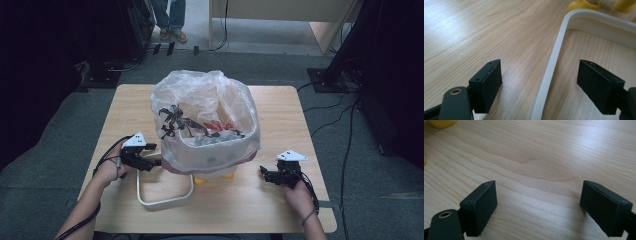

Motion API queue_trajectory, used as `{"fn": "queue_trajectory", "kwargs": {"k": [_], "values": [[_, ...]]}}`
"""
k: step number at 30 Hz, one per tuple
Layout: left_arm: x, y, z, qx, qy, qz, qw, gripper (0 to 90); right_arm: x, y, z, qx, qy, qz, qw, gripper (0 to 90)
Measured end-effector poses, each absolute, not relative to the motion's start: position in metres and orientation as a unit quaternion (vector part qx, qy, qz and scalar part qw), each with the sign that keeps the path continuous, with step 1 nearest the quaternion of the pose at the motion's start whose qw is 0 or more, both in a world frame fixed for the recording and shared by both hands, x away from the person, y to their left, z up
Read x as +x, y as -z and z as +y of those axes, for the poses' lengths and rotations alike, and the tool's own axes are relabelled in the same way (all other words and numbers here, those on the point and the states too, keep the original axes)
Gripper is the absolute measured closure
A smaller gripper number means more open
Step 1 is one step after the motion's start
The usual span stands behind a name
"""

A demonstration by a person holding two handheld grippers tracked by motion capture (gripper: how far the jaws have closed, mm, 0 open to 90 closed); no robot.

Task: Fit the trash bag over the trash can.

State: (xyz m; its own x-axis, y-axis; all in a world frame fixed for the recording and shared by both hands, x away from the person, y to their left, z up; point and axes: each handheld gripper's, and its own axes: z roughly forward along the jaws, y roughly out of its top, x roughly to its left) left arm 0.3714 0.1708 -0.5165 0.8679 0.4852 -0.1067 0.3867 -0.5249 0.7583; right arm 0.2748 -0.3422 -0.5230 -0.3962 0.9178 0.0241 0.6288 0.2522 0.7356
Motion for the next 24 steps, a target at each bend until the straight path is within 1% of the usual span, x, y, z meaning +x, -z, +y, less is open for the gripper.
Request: {"fn": "queue_trajectory", "kwargs": {"k": [2,6,9,14,24], "values": [[0.372,0.517,0.168,0.878,-0.066,0.239,0.409,20.4,0.275,0.523,-0.342,0.507,-0.341,0.763,0.211,14.0],[0.368,0.517,0.161,0.886,-0.096,0.227,0.392,20.3,0.275,0.523,-0.342,0.508,-0.341,0.762,0.211,14.1],[0.367,0.517,0.16,0.887,-0.101,0.221,0.392,20.4,0.275,0.523,-0.342,0.507,-0.342,0.762,0.211,14.1],[0.364,0.518,0.157,0.877,-0.114,0.258,0.389,20.7,0.275,0.523,-0.342,0.508,-0.342,0.762,0.211,14.0],[0.362,0.517,0.157,0.872,-0.118,0.272,0.389,21.8,0.275,0.523,-0.342,0.508,-0.342,0.762,0.211,13.9]]}}
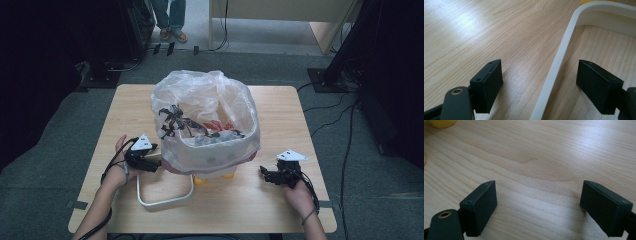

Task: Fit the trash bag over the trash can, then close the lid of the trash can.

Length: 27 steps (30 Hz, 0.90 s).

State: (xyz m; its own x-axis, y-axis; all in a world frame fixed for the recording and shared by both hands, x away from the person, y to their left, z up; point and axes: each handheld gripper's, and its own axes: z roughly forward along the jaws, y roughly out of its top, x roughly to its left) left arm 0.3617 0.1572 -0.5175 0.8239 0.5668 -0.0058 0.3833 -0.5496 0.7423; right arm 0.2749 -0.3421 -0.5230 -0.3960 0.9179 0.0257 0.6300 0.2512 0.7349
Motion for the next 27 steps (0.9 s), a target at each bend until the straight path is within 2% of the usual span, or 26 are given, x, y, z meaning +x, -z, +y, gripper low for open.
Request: {"fn": "queue_trajectory", "kwargs": {"k": [4,9,11,27], "values": [[0.362,0.517,0.159,0.864,-0.126,0.288,0.393,29.1,0.275,0.523,-0.342,0.507,-0.342,0.762,0.211,13.9],[0.365,0.516,0.168,0.855,-0.132,0.301,0.401,51.1,0.275,0.523,-0.342,0.508,-0.342,0.762,0.211,13.9],[0.367,0.516,0.17,0.853,-0.13,0.303,0.406,62.8,0.275,0.523,-0.342,0.507,-0.342,0.763,0.211,13.9],[0.372,0.516,0.18,0.855,-0.12,0.296,0.409,75.4,0.278,0.523,-0.341,0.501,-0.343,0.766,0.209,13.8]]}}
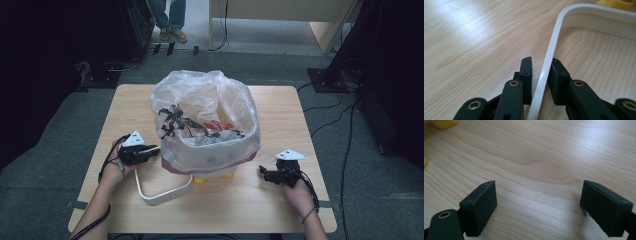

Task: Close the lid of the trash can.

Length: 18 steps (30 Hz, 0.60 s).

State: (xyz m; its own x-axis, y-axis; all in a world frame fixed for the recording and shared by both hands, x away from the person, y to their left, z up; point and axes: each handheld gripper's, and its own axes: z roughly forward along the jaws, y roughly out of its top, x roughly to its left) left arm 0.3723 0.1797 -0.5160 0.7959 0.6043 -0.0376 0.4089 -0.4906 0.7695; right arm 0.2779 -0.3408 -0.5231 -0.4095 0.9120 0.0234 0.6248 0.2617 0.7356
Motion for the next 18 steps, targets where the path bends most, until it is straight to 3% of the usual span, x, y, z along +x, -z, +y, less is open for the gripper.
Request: {"fn": "queue_trajectory", "kwargs": {"k": [18], "values": [[0.376,0.509,0.214,0.832,-0.097,0.33,0.436,79.8,0.278,0.523,-0.34,0.496,-0.345,0.77,0.206,13.8]]}}
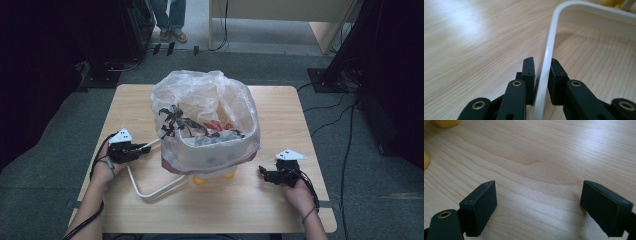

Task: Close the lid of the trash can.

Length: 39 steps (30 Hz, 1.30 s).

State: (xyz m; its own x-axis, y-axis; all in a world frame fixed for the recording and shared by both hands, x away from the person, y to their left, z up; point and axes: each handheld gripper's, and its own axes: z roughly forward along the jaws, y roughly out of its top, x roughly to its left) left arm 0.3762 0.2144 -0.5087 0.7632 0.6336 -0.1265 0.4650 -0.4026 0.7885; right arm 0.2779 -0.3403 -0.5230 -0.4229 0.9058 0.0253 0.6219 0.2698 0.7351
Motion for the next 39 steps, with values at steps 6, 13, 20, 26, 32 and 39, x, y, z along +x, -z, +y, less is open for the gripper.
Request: {"fn": "queue_trajectory", "kwargs": {"k": [6,13,20,26,32,39], "values": [[0.376,0.508,0.217,0.836,-0.095,0.326,0.431,81.0,0.278,0.523,-0.34,0.496,-0.345,0.77,0.205,13.8],[0.376,0.507,0.221,0.835,-0.09,0.325,0.435,81.9,0.278,0.523,-0.34,0.495,-0.345,0.77,0.205,13.8],[0.372,0.503,0.223,0.842,-0.086,0.311,0.432,82.4,0.278,0.523,-0.34,0.495,-0.345,0.77,0.205,13.8],[0.375,0.502,0.227,0.854,-0.07,0.305,0.415,82.6,0.278,0.523,-0.34,0.495,-0.345,0.77,0.205,13.8],[0.378,0.493,0.23,0.864,-0.065,0.299,0.4,82.6,0.278,0.523,-0.34,0.495,-0.345,0.77,0.205,13.8],[0.383,0.48,0.241,0.855,-0.059,0.309,0.411,82.6,0.278,0.523,-0.34,0.495,-0.345,0.77,0.205,13.8]]}}
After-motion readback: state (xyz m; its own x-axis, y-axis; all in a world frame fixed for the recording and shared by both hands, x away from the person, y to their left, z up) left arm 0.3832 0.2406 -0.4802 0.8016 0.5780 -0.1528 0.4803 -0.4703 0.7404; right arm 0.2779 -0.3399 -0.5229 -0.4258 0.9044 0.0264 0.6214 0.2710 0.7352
